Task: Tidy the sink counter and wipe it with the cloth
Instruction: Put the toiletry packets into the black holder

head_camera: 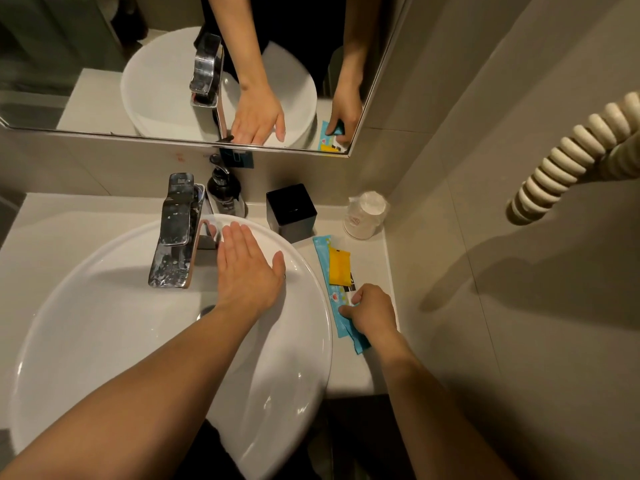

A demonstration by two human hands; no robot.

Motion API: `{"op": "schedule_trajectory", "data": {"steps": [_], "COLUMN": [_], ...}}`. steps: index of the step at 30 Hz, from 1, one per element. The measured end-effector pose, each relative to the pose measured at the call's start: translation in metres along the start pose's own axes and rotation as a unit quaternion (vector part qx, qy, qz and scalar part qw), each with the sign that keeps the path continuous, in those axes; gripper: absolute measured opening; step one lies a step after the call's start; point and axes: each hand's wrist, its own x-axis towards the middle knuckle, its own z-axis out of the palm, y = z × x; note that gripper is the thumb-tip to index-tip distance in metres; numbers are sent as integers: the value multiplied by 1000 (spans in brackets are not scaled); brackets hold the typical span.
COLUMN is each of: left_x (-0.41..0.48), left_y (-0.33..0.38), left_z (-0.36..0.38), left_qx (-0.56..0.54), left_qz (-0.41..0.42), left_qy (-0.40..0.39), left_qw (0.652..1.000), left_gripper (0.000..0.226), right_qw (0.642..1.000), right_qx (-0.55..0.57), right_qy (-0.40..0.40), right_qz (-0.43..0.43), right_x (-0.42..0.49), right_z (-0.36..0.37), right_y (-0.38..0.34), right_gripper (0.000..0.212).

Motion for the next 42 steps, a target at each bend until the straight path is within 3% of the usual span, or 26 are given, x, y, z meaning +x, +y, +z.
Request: {"op": "schedule_trajectory", "data": {"steps": [4,9,14,19,29,33,36,42], "left_x": [1,1,1,1,2,2,1,0], "left_y": [-1,-1,-1,-1,-2,-2,-1,-1], "left_z": [1,1,1,2,3,3,2,1], "left_qx": [3,6,5,6,3,6,-2,-10], "left_qz": [-1,-4,-5,-2,1,1,3,6], "left_qy": [-3,-7,-10,-5,-1,-2,-3,1], "left_qw": [1000,1000,1000,1000,1000,1000,1000,1000], "left_gripper": [84,85,85,84,84,84,84,84], "right_qw": [999,996,983,983,988,992,983,939], "right_qx": [32,-62,-120,-127,-99,-13,148,293], "right_qy": [21,60,107,92,100,113,97,96], "right_qz": [-8,-29,-90,-93,-60,-45,-54,-153], "right_x": [0,1,-8,-13,-19,-24,-30,-43], "right_z": [0,2,10,27,13,8,-2,-39], "right_y": [7,10,-6,-12,-17,-14,-13,-55], "right_gripper": [30,17,35,54,17,9,9,8]}}
